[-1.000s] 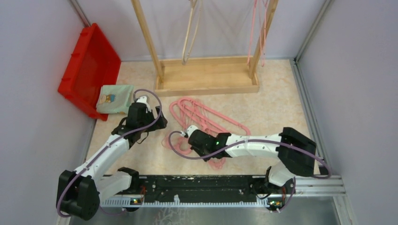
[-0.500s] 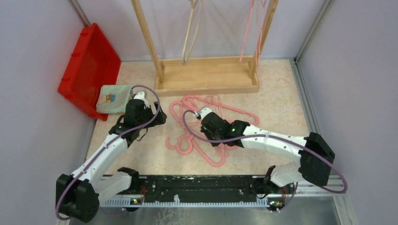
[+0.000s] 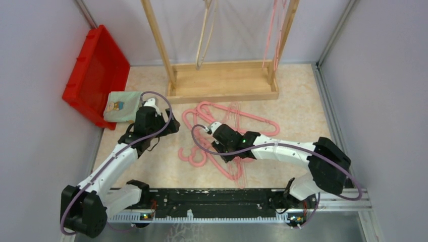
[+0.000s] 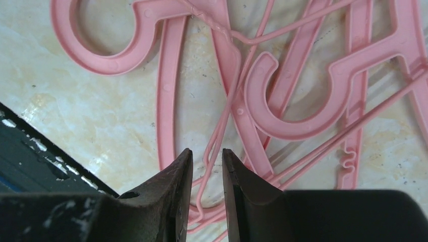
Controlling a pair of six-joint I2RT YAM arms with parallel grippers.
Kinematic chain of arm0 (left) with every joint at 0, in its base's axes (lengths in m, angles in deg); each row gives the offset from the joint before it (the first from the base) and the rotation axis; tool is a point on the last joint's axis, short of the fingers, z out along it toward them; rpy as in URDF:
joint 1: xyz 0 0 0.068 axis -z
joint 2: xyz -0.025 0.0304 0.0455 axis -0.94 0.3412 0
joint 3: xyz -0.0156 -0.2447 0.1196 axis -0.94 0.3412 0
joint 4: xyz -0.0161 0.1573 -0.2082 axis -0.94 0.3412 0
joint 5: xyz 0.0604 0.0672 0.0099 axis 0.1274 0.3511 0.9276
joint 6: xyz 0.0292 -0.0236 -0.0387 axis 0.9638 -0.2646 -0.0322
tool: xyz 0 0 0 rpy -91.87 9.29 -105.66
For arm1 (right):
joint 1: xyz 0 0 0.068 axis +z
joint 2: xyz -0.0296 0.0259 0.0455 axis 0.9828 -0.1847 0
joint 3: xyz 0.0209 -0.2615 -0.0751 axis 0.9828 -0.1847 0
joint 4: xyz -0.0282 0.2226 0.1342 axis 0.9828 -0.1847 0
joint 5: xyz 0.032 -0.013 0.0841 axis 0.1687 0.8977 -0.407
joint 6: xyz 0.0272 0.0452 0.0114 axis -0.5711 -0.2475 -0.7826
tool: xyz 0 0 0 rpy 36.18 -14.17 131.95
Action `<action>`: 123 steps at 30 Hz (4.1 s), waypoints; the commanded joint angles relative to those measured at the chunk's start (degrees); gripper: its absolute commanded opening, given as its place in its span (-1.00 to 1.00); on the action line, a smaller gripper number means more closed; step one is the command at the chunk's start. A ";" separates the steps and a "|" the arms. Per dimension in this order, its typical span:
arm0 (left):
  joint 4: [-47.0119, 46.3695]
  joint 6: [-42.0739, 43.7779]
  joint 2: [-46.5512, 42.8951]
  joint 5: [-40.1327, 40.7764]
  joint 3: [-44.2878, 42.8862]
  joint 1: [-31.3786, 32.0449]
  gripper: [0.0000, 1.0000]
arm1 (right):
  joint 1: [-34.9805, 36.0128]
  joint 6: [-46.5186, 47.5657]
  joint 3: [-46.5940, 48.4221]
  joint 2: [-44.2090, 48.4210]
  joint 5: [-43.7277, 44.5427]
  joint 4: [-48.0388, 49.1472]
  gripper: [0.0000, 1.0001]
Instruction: Organize the hangers
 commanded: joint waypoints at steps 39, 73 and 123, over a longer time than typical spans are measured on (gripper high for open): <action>-2.64 1.63 3.21 -1.01 -1.98 0.04 0.97 | -1.34 -1.51 12.17 8.82 3.08 -12.43 -1.00; -5.97 4.13 7.22 -2.64 -6.69 0.12 0.96 | -19.78 -19.62 37.76 7.91 -14.90 -4.11 -1.00; -8.37 6.45 14.50 -1.46 -8.55 0.11 0.97 | -47.81 -32.32 59.27 -16.60 -19.90 21.15 -1.00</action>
